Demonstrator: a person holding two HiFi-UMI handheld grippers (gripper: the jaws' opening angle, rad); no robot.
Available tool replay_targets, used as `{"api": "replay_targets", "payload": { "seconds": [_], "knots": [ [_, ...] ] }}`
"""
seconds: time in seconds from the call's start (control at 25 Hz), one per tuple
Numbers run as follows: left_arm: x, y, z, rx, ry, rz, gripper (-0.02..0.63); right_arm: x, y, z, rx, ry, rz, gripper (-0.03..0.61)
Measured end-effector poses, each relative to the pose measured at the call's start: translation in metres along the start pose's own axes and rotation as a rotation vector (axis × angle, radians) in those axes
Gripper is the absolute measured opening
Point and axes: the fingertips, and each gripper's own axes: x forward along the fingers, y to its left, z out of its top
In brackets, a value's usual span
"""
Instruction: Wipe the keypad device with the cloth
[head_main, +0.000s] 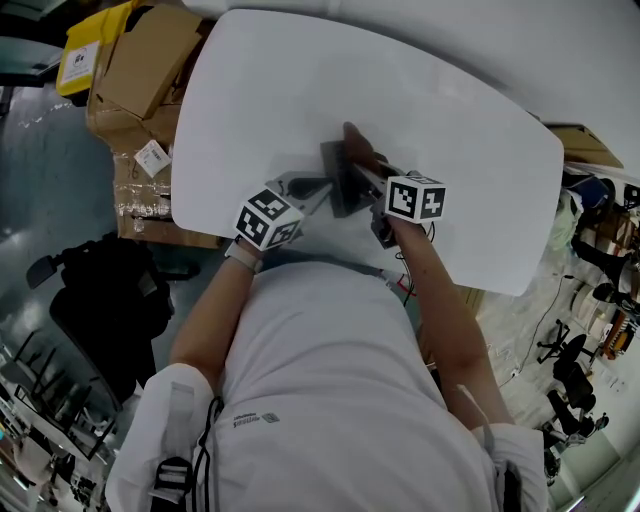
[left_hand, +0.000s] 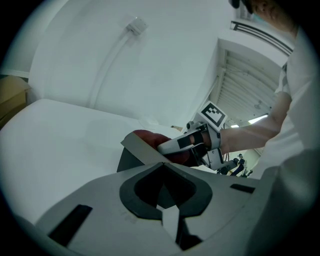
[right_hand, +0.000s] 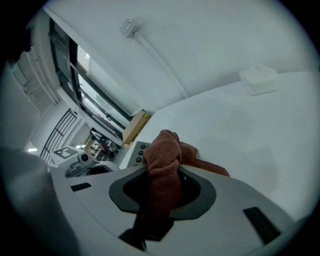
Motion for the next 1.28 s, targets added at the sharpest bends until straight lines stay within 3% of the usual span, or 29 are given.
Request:
{"api": "replay_targets", "payload": {
  "seconds": [0.56, 0.92, 1.04, 1.16, 1.28],
  "knots": [
    [0.0, 0.001, 0.0, 0.03, 0.01, 0.023, 0.017, -0.008, 0.049, -0.007, -0.141, 0.038, 0.063, 0.112],
    [0.0, 0.001, 0.0, 0.059, 0.007, 0.048, 0.017, -0.028, 0.044, -0.037, -0.112, 0.02, 0.055, 0.112],
    [0.0, 0.001, -0.001, 0.084, 0.004, 0.075, 0.017, -0.037, 0.043, -0.045, -0.149, 0.02, 0.037, 0.112],
    [-0.003, -0.005, 0.001, 0.116, -0.002, 0.084, 0.017, -0.05, 0.053, -0.043, -0.211, -0.034, 0.037, 0.112],
    [-0.011, -0.016, 0.013, 0.135, -0.052, 0.081, 0.017, -0.068, 0.066, -0.029, -0.239, -0.151, 0.032, 0.112]
  ]
}}
